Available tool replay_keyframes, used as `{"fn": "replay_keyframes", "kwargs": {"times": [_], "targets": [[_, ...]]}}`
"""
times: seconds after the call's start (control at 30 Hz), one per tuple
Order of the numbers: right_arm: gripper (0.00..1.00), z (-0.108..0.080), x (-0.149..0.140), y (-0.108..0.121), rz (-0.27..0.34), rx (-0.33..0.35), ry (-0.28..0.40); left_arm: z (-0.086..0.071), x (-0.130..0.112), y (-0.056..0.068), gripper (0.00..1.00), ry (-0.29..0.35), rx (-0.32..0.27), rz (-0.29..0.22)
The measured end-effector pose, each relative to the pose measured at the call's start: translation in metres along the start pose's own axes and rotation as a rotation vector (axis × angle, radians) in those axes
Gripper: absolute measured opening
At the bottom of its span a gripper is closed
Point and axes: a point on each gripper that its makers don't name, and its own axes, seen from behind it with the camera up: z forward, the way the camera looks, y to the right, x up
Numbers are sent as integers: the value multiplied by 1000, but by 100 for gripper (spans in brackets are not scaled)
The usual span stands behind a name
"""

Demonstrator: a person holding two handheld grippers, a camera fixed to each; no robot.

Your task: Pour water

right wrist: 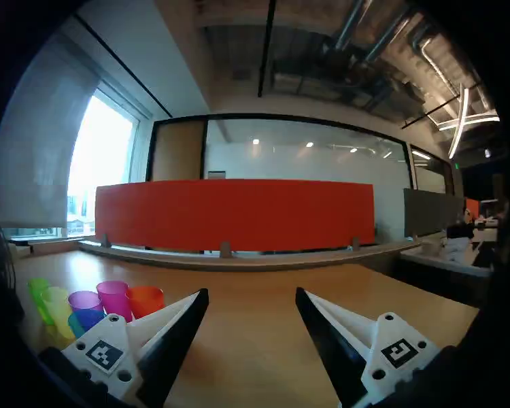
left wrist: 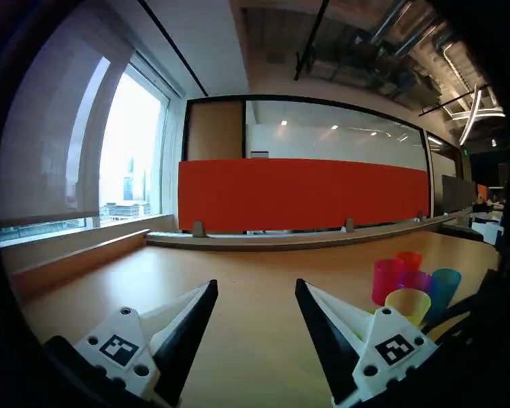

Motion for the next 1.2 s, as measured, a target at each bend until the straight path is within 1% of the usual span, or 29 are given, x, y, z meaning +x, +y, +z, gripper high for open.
{"fn": "replay_keyframes", "kwargs": {"times": [0.4, 0.6, 1.2], "targets": [[99, 2, -10, -3, -1, 7, -32, 0, 0, 0, 84, 0, 0, 0], [99, 2, -12, -1, 0, -1, -49, 0, 0, 0, 84, 0, 0, 0], [99, 1, -13, -3, 1, 9, -52, 0, 0, 0, 84, 0, 0, 0]]}}
